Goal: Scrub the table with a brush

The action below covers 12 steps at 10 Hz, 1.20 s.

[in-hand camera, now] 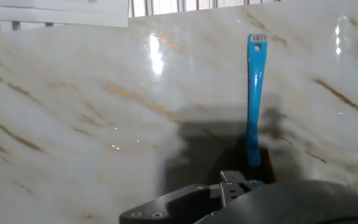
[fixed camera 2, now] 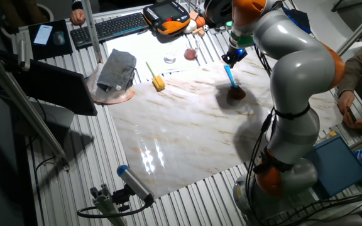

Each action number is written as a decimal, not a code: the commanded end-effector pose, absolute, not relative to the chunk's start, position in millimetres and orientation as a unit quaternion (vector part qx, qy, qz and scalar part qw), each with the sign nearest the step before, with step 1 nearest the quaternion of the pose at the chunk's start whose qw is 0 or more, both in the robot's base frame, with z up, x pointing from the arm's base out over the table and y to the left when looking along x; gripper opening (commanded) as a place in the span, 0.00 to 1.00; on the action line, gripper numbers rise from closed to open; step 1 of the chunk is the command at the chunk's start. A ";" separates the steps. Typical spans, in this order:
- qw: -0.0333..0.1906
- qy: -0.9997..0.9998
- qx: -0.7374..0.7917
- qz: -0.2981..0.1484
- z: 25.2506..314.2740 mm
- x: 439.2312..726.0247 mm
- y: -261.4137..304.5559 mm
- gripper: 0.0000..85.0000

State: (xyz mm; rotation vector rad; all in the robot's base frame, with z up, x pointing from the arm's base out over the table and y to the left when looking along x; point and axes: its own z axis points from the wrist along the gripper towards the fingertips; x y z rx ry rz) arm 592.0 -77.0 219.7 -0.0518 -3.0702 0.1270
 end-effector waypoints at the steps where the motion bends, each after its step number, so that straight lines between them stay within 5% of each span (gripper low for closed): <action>1: 0.026 -0.998 -0.020 0.049 219.6 592.0 -76.9 0.00; 2: 0.020 -0.998 -0.029 0.051 219.6 592.0 -76.9 0.40; 4: 0.003 -0.998 -0.031 0.052 218.2 593.1 -77.9 0.40; 5: 0.002 -0.998 -0.031 0.048 210.6 599.7 -84.3 0.60; 7: -0.009 -0.999 -0.027 0.046 199.7 610.5 -98.7 0.60; 10: 0.019 -0.999 -0.009 0.029 180.6 634.9 -113.3 0.60; 12: 0.019 -1.000 -0.009 0.022 168.8 634.5 -116.2 0.60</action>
